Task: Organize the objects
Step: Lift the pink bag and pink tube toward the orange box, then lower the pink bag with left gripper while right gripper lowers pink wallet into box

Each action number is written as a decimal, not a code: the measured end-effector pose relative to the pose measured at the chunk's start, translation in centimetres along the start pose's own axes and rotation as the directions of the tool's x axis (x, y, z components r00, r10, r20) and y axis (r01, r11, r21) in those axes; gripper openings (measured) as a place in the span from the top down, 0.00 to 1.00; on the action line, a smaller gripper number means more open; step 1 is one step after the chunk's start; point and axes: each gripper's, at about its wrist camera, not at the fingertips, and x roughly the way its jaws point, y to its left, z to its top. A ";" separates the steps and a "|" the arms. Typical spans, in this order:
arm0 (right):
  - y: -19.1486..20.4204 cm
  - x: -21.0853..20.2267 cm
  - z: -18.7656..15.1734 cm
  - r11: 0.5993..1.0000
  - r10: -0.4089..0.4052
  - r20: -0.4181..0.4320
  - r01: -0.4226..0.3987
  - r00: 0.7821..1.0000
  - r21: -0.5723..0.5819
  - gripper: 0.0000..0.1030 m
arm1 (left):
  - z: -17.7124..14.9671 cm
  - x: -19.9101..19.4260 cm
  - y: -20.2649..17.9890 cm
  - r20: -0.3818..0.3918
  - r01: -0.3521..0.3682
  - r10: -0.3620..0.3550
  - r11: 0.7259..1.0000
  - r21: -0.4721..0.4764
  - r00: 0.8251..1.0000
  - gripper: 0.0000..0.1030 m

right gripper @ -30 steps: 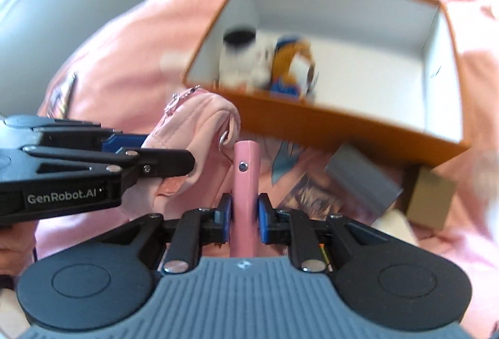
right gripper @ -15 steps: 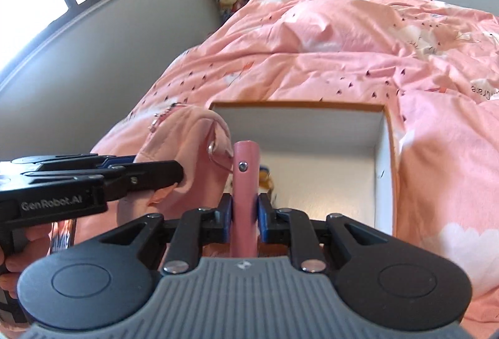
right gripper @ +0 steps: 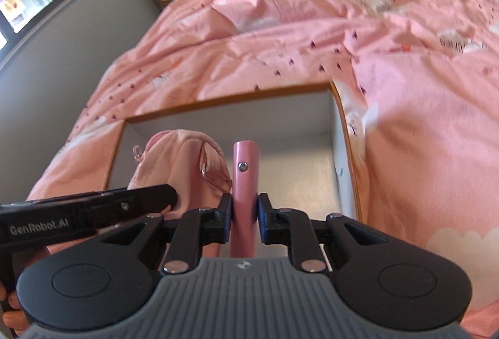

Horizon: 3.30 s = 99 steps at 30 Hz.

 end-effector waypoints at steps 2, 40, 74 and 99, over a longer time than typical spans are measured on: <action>-0.6 1.3 -0.4 1.000 -0.006 -0.040 0.006 0.999 0.017 0.82 | -0.6 1.2 0.8 -0.028 -0.022 0.022 1.000 -0.004 0.999 0.76; -0.4 7.2 -1.3 0.987 0.129 -0.208 -0.105 0.970 0.125 0.70 | -4.1 0.8 0.1 -0.008 -0.198 0.205 0.953 0.231 0.979 0.71; 0.5 8.0 -2.2 0.982 0.136 -0.180 -0.109 0.974 0.151 0.81 | -5.3 2.3 -1.5 0.039 -0.320 0.334 0.856 0.406 0.942 0.81; 3.3 7.1 -2.4 0.990 -0.075 -0.135 0.058 0.988 -0.130 0.83 | -5.0 0.4 -0.2 0.031 -0.219 0.218 0.943 0.252 0.975 0.66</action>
